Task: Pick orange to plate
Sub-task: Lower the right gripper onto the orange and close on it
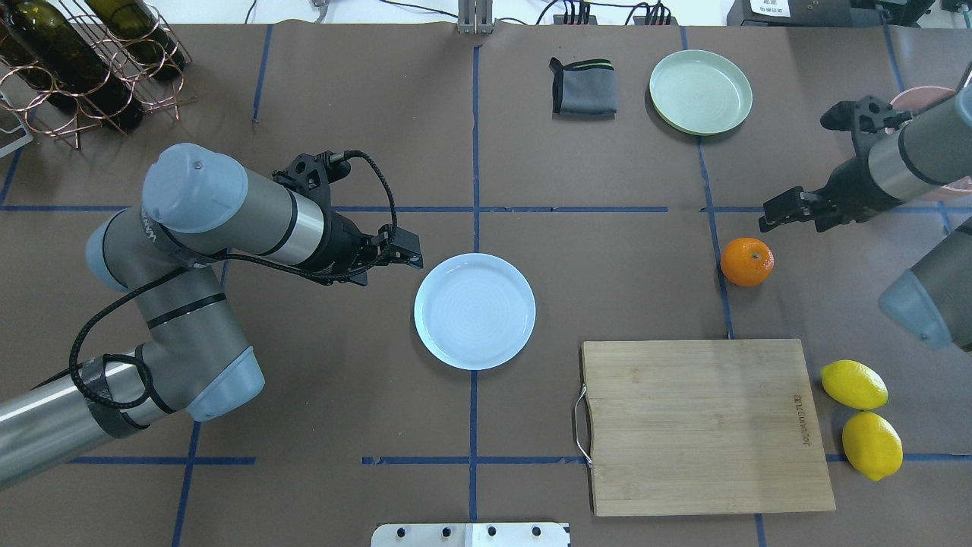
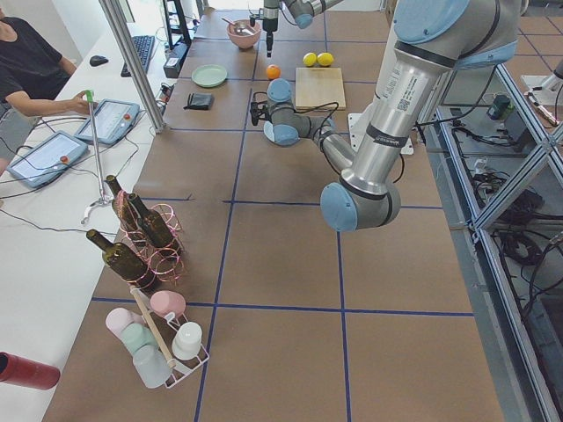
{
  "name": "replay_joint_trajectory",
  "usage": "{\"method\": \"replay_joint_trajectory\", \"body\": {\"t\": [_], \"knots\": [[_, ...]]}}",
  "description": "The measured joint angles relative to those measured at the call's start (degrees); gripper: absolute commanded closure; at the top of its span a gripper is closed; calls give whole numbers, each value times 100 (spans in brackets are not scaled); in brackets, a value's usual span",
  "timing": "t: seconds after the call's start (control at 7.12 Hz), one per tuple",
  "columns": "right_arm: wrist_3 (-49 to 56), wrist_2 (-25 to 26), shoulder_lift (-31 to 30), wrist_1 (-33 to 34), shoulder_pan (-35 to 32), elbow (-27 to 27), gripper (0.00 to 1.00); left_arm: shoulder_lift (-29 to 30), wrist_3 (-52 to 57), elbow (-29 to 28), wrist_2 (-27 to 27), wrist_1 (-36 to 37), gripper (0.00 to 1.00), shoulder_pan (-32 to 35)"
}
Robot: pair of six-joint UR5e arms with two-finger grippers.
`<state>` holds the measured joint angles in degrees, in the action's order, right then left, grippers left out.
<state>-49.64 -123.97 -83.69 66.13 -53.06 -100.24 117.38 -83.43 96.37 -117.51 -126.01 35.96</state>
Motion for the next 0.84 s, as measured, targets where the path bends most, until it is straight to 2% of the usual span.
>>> {"method": "replay_joint_trajectory", "body": {"t": [0.14, 0.28, 0.84], "knots": [[-532, 689, -15, -40, 644, -44, 0, -140, 27, 103, 10, 4, 1, 78], [-776, 1006, -35, -56, 933, -91, 0, -211, 40, 153, 15, 6, 1, 114], [-815, 1167, -106, -55, 815, -215, 0, -260, 45, 204, 17, 7, 1, 139]]}}
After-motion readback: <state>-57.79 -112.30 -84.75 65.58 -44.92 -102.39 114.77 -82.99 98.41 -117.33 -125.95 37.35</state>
